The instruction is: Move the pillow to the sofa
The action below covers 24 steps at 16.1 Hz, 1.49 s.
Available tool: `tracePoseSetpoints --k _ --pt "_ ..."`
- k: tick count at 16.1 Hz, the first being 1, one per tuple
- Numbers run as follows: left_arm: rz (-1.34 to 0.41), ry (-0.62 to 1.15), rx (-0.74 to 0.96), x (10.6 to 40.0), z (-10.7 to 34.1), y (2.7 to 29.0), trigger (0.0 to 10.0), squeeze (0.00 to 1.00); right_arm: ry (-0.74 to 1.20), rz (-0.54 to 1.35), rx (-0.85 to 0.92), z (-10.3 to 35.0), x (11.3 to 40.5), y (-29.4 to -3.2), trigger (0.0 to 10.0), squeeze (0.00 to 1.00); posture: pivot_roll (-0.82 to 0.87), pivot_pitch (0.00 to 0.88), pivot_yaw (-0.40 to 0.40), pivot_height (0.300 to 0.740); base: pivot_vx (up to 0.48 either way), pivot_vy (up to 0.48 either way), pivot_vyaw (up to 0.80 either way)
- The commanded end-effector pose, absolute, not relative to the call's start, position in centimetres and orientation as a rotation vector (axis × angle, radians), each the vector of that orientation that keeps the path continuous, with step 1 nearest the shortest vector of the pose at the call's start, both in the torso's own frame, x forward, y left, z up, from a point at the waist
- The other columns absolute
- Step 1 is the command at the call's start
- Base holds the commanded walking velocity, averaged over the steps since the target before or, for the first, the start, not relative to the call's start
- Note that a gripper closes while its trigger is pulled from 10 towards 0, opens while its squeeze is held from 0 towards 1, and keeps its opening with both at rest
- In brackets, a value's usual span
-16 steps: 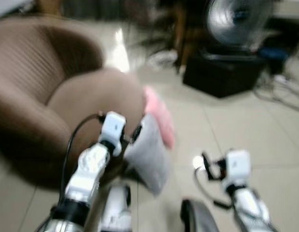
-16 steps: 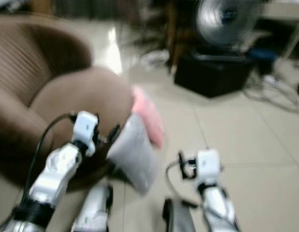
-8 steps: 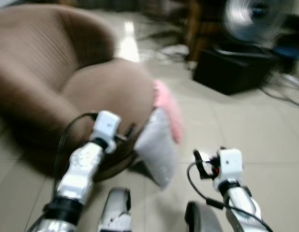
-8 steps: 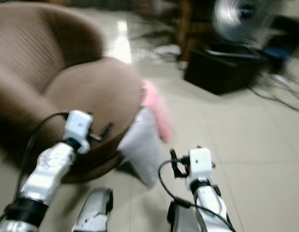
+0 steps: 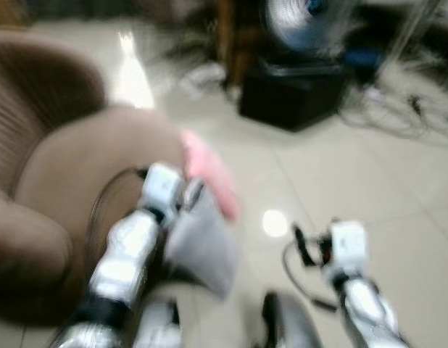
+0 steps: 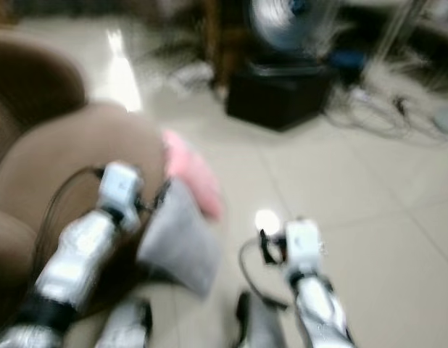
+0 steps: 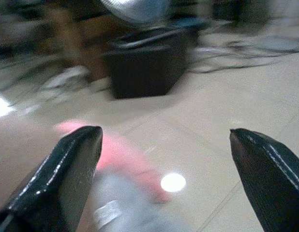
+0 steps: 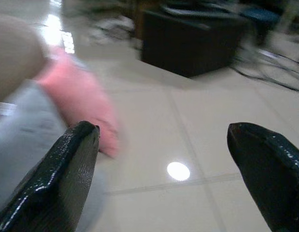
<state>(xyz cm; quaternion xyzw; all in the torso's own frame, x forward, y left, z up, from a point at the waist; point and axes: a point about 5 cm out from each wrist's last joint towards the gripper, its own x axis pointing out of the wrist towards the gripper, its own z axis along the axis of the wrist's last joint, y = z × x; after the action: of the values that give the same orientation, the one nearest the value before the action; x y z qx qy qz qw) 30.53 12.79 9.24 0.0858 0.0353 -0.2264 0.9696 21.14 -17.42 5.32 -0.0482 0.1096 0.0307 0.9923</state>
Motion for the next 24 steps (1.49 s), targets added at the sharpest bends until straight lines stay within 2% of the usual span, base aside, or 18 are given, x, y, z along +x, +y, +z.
tracePoseSetpoints --k 1,6,10,14,15,18,21,24 --pt "-0.449 0.064 0.195 30.7 9.6 13.5 10.0 0.0 0.213 0.063 -0.083 5.6 21.3 -17.3 10.0 0.0 0.05 0.043 -0.012 0.592 0.349 0.0 -0.77" --pt "-0.463 0.071 0.197 30.4 9.4 13.4 10.0 0.0 0.213 0.068 -0.08 5.5 21.1 -17.3 10.0 0.0 0.05 0.044 -0.008 0.592 0.343 0.0 -0.77" --pt "-0.344 0.168 0.273 30.9 7.9 14.8 10.0 0.0 0.266 0.189 -0.115 4.8 20.9 -16.4 10.0 0.0 0.04 0.053 -0.006 0.592 0.0 0.0 0.0" --pt "-0.044 0.523 0.363 30.9 3.2 19.9 10.0 0.0 0.306 0.324 -0.169 4.3 20.9 -15.1 10.0 0.0 0.04 0.11 -0.043 0.592 0.0 0.0 0.0" --pt "-0.02 0.557 0.362 30.8 2.9 20.3 10.0 0.0 0.31 0.336 -0.174 4.2 20.8 -14.9 10.0 0.0 0.04 0.114 -0.046 0.592 0.0 0.0 0.0" --pt "0.087 0.698 0.225 30.5 1.4 21.3 10.0 0.0 0.337 0.433 -0.188 3.9 20.6 -13.2 10.0 0.0 0.03 0.165 -0.064 0.584 0.0 0.0 0.0" --pt "0.111 0.7 0.167 30.9 1.5 20.9 10.0 0.0 0.33 0.462 -0.206 4.0 20.4 -12.7 10.0 0.0 0.03 0.206 -0.073 0.564 0.0 0.0 0.0" --pt "0.111 0.682 0.136 31.6 1.8 20.3 10.0 0.0 0.334 0.476 -0.202 4.2 19.9 -12.4 10.0 0.0 0.01 0.251 -0.083 0.564 0.0 0.0 0.0"
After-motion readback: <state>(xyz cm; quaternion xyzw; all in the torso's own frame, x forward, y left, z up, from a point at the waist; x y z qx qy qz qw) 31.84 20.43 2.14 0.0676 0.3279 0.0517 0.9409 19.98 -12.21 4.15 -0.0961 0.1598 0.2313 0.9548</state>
